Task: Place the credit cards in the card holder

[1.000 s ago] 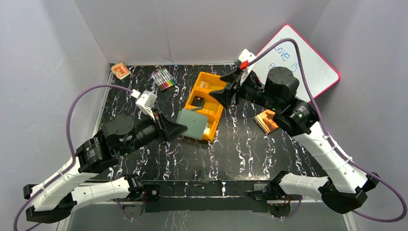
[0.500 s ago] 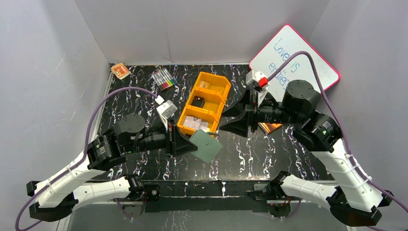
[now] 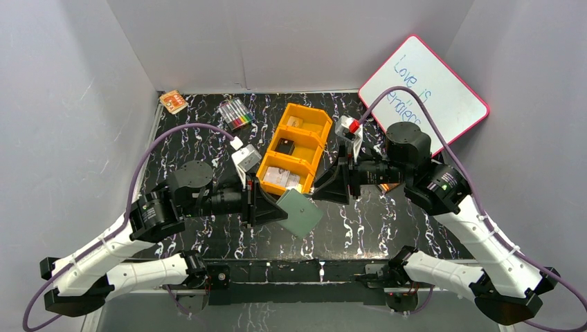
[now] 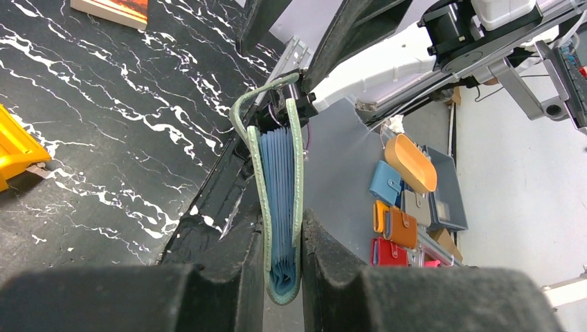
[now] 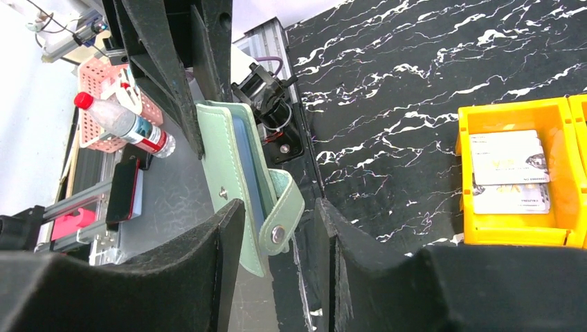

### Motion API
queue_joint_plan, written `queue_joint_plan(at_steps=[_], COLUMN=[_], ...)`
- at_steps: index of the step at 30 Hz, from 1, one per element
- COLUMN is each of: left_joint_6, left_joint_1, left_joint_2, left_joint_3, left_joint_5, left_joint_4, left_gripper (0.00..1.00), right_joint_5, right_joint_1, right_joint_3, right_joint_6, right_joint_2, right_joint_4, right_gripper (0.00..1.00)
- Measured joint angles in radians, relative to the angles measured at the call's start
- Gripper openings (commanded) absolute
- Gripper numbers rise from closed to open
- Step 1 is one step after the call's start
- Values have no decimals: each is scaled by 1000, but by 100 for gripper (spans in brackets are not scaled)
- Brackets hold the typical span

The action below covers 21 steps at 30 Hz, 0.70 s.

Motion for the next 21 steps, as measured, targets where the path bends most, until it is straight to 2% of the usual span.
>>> queue_joint_plan(at_steps=[6,17,21], left_joint_6=[4,4,3], left_joint_1=[0,0,0], left_joint_2=[-11,-20,-33], left_joint_3=[2,2,2], left_joint_5=[-4,-26,-41], left_joint_4=[0,-2,-3], left_gripper=[0,0,0], right_joint_5=[16,13,8], right_joint_1=[0,0,0], right_joint_3=[0,-1,-1], right_joint_6=[3,17,17], right_joint_2=[-12,-16,-15], right_joint_4=[-5,-13,-19], right_gripper=[46,55,50])
